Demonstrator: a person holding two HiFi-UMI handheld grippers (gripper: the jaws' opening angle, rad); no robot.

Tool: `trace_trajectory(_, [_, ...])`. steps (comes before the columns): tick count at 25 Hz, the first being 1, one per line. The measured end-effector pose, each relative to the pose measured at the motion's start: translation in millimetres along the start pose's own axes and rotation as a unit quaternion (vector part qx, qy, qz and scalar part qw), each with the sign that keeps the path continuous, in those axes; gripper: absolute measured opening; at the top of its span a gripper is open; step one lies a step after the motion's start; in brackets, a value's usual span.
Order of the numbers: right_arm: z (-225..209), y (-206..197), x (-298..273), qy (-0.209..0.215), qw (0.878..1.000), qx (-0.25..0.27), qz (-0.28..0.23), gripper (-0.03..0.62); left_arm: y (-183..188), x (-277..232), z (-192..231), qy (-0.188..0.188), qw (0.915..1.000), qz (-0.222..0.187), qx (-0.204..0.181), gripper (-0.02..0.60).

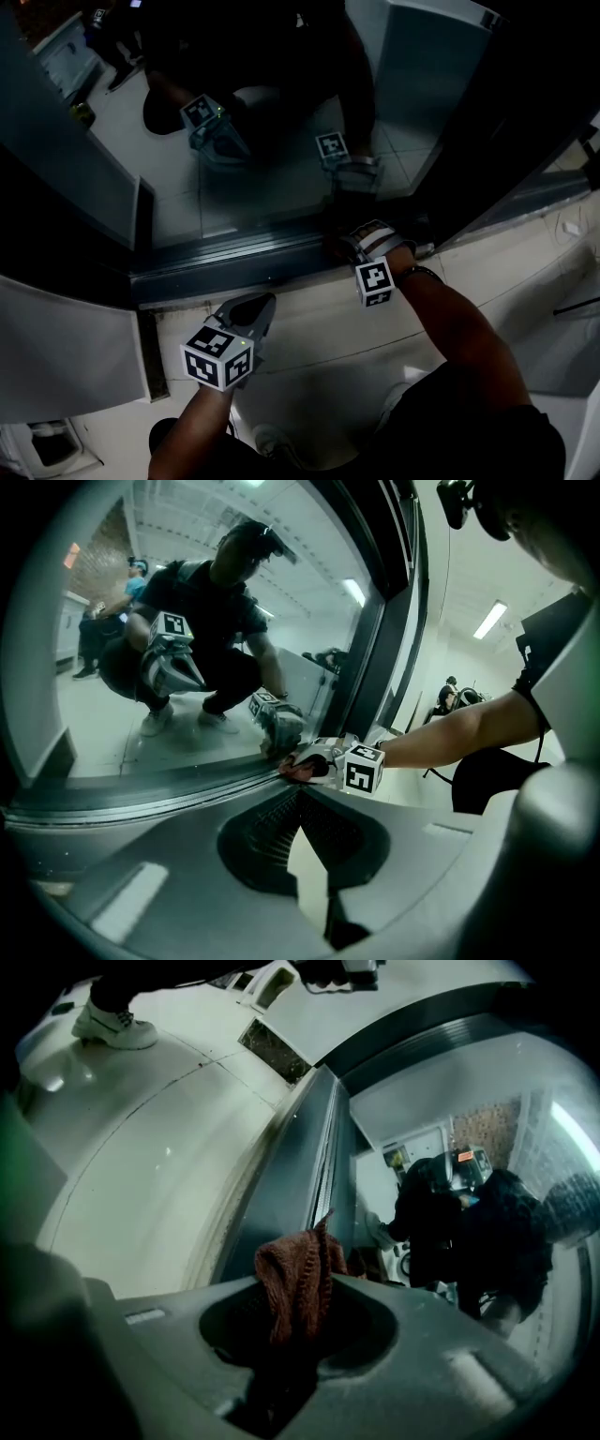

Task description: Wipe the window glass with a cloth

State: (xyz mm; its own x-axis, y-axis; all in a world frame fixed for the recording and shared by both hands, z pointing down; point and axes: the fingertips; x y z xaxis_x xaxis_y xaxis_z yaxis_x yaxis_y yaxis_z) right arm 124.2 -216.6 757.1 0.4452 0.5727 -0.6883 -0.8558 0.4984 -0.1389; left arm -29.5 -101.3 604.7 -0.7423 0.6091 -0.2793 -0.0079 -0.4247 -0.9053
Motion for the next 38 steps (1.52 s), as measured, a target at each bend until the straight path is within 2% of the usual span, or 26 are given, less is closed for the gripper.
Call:
trace_trajectory(4, [-1.9, 9.0, 13.7, 0.006, 1.0, -0.02, -0.006, 0.074, 3.5, 2.5, 4.9, 0.002, 1.0, -0.004, 0.002, 0.017])
trace_trajectory(7, [-13.0, 28.1, 35.2, -0.01, 0.999, -0.04, -0.029, 0.074, -0.2, 2.3, 11.2, 0.004, 1.0, -0.004, 0.007, 0.017])
trace_trajectory(10, [-54.9, 51.5, 69.5, -0.07, 0.995, -0.055, -0.054, 0.074, -2.8, -0.5, 15.5, 0.002, 0.9999, -0.002, 0.011, 0.017])
trace_trajectory(13, [-119.2, 76.8, 118.4, -0.159, 0.982, -0.069, -0.078, 0.074, -0.9, -5.0, 14.3, -0.006, 0.9999, -0.006, 0.014, 0.017])
trace_trajectory(16, [-167.8, 98.8, 164.0, -0.22, 0.969, -0.072, -0.084, 0.074, 1.7, -8.3, 12.4, -0.013, 0.9998, -0.009, 0.013, 0.017])
trace_trajectory(24, [-247.0, 123.4, 242.0, -0.313, 0.947, -0.005, -0.069, 0.074, 3.2, -7.2, 16.0, -0.012, 0.9997, -0.014, 0.016, 0.017])
trace_trajectory(28, [-287.8, 137.7, 267.9, -0.345, 0.936, 0.038, -0.063, 0.074, 4.8, -7.8, 15.3, -0.012, 0.9997, -0.013, 0.016, 0.017])
trace_trajectory(32, [-314.9, 152.9, 281.2, -0.371, 0.924, 0.082, -0.054, 0.075, 4.1, -7.8, 16.8, -0.012, 0.9997, -0.015, 0.016, 0.017])
trace_trajectory(38, [-340.0, 162.3, 280.1, -0.405, 0.905, 0.119, -0.044, 0.075, 6.5, -9.5, 14.7, -0.013, 0.9996, -0.017, 0.02, 0.017])
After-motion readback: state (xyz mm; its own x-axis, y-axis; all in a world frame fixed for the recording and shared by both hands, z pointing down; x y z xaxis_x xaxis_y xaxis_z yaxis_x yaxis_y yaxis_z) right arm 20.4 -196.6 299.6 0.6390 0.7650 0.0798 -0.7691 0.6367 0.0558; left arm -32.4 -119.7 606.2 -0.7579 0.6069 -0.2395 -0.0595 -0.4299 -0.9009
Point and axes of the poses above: the fingertips, and each gripper's own axes: x backward along the fingers, z to its left, y out of its top, and after that the axes turned 13 degrees about -z, right-handed
